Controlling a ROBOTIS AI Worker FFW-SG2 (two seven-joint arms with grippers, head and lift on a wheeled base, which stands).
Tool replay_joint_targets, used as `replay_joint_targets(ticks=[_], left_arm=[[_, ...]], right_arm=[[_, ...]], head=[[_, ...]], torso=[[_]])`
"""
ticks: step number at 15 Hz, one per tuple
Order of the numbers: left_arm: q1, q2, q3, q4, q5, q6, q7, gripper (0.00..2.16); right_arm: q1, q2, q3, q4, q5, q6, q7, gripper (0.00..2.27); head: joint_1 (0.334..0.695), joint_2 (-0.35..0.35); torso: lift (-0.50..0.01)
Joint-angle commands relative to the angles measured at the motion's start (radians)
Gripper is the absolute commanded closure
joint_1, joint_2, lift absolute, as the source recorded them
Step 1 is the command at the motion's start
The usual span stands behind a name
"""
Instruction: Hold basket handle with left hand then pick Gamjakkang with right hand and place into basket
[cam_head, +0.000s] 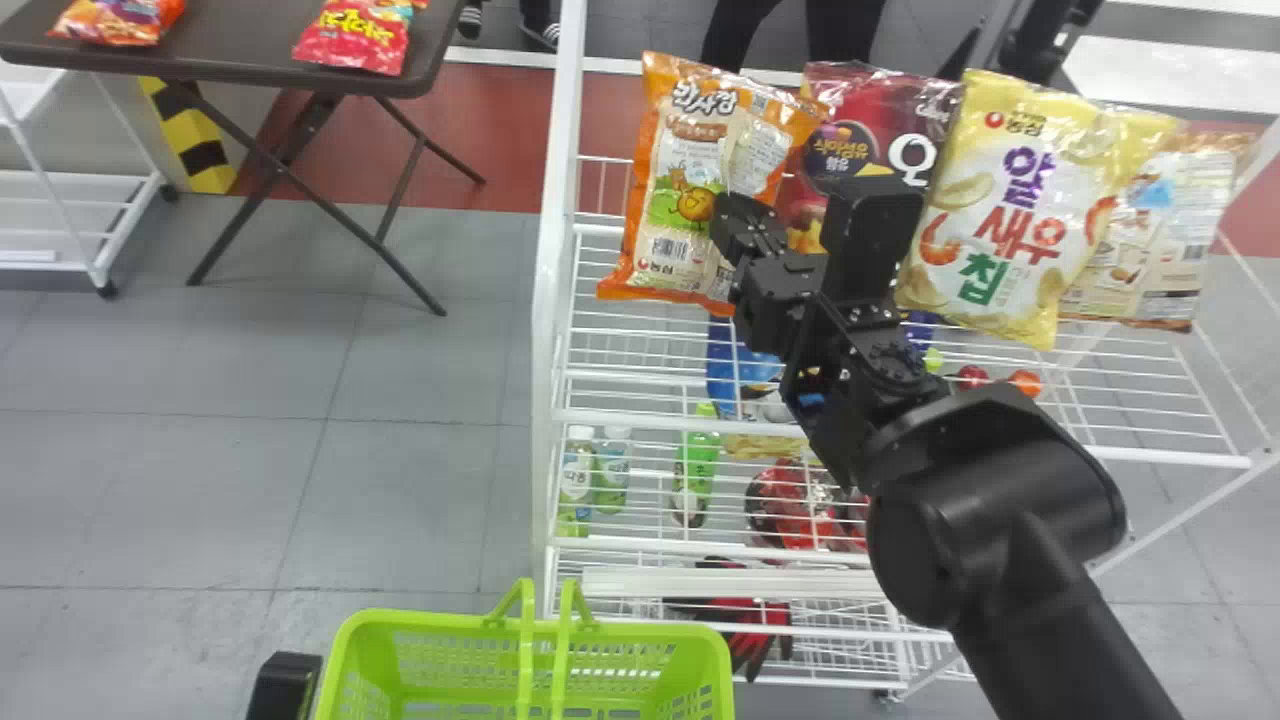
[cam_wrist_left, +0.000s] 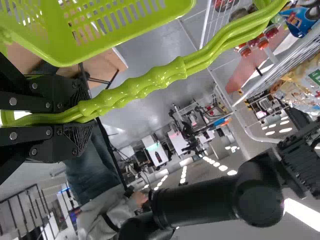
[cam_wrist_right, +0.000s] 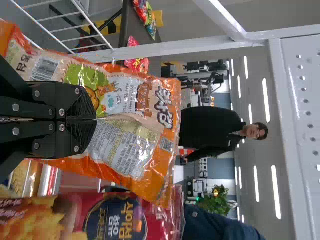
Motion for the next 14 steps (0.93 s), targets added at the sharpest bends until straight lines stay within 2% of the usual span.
replay_joint_targets(ticks=[1,3,5,8,11,14], left_arm=[[0.004,0.0,-0.002,-0.005,-0.002,-0.003,0.0,2.06],[0.005,0.002,-0.002,-0.007,-0.002,-0.006,0.0,2.06],[0.008,0.002,-0.002,-0.005,-0.004,-0.012,0.0,2.06],[0.014,0.002,0.0,-0.005,-0.004,-0.037,-0.004,2.06],[0.025,-0.002,0.001,-0.004,-0.002,-0.052,-0.004,2.06],[0.027,-0.003,0.003,-0.005,-0.001,-0.049,-0.001,2.06]], right_arm=[[0.129,-0.072,-0.092,-0.208,-0.098,0.09,0.01,2.25],[0.234,-0.12,-0.171,-0.358,-0.17,0.139,0.031,2.25],[0.329,-0.146,-0.261,-0.501,-0.236,0.262,0.038,2.25],[0.449,-0.161,-0.395,-0.694,-0.32,0.556,0.048,2.25],[0.551,-0.152,-0.505,-0.8,-0.4,0.814,0.079,2.25],[0.61,-0.066,-0.572,-0.836,-0.437,1.121,0.194,2.25]], head=[[0.695,-0.163],[0.695,-0.214],[0.695,-0.241],[0.695,-0.286],[0.695,-0.331],[0.695,-0.35]], torso=[[-0.02],[-0.02],[-0.02],[-0.02],[-0.02],[-0.02]])
